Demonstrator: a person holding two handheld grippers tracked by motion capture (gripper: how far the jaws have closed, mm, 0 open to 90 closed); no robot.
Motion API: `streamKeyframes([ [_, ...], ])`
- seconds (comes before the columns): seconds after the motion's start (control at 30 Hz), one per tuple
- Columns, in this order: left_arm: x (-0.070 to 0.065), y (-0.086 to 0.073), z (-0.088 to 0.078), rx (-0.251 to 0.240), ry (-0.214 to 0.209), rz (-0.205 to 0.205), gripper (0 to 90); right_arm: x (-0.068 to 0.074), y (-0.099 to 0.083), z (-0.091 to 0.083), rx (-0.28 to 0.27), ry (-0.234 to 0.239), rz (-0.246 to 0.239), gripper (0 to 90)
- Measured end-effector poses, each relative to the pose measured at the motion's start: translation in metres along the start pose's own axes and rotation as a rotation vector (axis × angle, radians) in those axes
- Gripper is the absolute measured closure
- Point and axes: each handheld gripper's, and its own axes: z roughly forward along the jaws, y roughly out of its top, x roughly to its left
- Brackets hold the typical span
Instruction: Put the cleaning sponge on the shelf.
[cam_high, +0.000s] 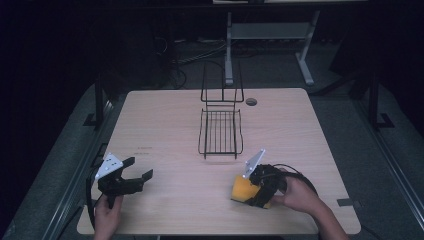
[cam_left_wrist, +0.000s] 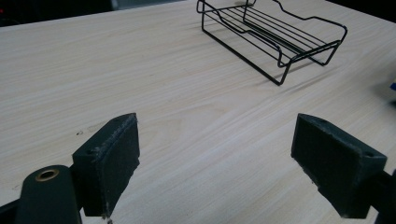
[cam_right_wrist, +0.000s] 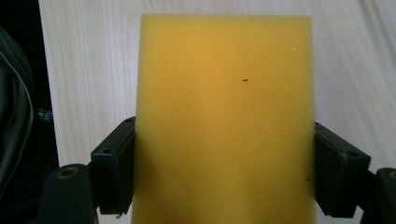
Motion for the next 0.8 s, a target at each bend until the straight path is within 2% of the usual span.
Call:
streamKeyframes([
  [0.8,-0.003,0.002,0.002,0.001,-0.004,0.013,14.8,-0.019,0.026,-0.018,-0.006,0.035,-0.024,22.2],
])
